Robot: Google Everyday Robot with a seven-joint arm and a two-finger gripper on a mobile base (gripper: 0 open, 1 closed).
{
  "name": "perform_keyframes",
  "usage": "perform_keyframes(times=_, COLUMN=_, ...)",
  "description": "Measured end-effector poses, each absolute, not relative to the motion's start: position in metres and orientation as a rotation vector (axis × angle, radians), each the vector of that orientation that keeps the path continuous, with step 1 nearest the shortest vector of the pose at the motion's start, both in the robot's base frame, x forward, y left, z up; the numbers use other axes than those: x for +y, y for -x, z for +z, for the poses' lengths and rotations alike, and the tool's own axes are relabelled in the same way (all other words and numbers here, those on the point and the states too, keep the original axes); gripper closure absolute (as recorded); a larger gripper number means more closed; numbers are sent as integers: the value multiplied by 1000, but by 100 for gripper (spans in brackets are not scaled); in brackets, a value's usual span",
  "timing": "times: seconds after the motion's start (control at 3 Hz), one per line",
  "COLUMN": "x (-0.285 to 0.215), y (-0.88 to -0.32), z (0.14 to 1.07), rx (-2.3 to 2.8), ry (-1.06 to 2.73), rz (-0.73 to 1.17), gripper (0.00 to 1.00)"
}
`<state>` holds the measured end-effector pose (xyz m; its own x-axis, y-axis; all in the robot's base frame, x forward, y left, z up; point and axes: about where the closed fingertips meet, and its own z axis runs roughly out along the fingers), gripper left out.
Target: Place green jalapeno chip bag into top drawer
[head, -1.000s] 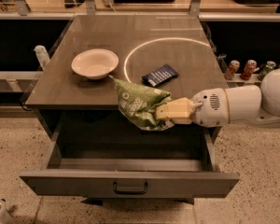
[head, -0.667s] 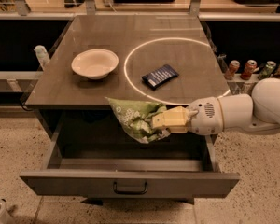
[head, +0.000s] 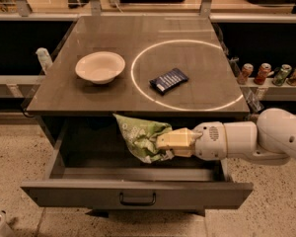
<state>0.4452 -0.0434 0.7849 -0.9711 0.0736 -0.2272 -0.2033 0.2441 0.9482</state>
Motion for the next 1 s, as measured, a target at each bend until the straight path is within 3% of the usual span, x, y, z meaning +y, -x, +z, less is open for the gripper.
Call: perform_keyframes(times=1.0, x=-36, y=-473, z=722, rx=2370, ry=-68, rz=1830, gripper=100)
